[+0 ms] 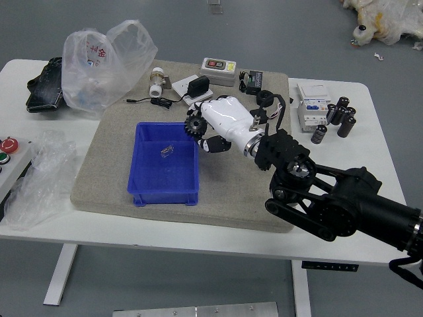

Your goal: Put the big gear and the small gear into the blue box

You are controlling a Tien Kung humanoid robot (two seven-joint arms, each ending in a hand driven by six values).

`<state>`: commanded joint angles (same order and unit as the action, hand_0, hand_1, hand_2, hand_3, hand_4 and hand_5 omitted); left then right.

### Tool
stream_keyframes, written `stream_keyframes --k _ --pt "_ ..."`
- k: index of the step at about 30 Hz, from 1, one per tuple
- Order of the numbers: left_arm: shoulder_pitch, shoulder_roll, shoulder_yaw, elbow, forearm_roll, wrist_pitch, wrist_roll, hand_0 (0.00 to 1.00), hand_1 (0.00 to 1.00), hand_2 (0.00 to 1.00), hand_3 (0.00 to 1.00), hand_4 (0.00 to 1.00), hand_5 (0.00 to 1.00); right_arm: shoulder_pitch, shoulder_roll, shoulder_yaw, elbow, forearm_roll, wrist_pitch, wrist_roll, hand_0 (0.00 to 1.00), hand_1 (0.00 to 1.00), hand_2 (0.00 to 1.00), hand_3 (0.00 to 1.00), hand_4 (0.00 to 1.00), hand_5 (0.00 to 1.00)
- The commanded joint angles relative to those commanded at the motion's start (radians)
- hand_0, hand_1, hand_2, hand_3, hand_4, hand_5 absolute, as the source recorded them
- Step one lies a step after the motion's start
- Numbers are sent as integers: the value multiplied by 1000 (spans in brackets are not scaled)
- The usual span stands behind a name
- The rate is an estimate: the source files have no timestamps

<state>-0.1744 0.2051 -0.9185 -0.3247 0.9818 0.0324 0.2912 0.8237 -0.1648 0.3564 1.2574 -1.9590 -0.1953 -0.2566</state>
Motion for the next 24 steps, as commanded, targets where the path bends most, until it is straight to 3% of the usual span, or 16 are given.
stream_keyframes --k 3,4,9,10,15,16,21,22,24 --pt "1 0 -2 0 2 0 1 592 436 499 637 652 190 0 8 -19 11 3 10 8 428 481 404 348 146 2" --pt "1 1 -2 0 2 0 2 592 435 498 636 652 192 0 13 -30 14 4 16 11 592 695 695 611 174 130" --pt "2 2 -3 -1 3 0 3 592 435 498 636 652 192 0 25 -51 18 -6 29 14 592 695 695 611 174 130" --pt "2 2 -2 -1 2 0 3 592 437 498 637 653 190 1 26 -52 19 -9 29 14 794 861 914 842 431 129" --pt "1 0 -1 -1 2 0 2 592 437 498 637 653 190 1 29 -58 17 -22 36 6 794 861 914 842 431 129" --pt "0 0 -1 -1 2 0 1 592 437 499 637 653 191 0 28 -59 16 -23 40 2 836 888 933 889 596 154" --pt "1 0 -1 0 -1 1 0 592 437 499 637 653 191 -7 23 -41 16 -39 73 -40 836 888 933 889 596 154" --pt "2 0 -1 0 -1 1 1 592 437 499 636 652 192 -8 21 -32 18 -42 77 -46 861 905 960 928 804 292" --pt "2 0 -1 0 -1 1 0 592 437 499 636 652 192 -13 12 -4 26 -45 77 -53 861 905 960 928 804 292"
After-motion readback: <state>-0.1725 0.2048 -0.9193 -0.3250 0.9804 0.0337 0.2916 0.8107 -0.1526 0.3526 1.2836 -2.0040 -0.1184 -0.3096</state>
